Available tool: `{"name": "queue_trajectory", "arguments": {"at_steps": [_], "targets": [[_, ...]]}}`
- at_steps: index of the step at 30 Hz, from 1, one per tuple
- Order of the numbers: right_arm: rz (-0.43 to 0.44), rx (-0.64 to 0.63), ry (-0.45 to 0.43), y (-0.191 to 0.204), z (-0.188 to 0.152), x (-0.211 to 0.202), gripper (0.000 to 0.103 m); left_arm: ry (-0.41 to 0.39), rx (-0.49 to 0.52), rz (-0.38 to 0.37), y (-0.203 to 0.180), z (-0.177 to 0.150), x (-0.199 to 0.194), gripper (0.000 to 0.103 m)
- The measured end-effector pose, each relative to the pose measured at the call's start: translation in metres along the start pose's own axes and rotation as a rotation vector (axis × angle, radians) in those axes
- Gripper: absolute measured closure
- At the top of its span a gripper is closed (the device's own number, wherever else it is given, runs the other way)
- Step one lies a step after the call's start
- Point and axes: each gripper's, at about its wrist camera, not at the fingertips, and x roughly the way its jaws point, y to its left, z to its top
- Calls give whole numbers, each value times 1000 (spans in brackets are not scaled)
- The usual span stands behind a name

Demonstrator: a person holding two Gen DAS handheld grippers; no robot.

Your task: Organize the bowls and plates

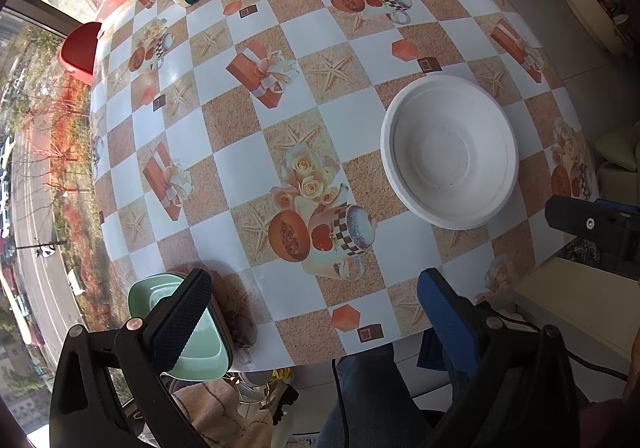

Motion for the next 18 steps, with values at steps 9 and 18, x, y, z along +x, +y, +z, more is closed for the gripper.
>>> {"name": "queue_trajectory", "arguments": {"at_steps": [9,18], "targets": [[-7,3,9,0,-1,3,1,14,-7,-5,2,-1,3,0],[-13,0,17,1,-2,5,1,18,-4,-8,1,0,4,0]]}}
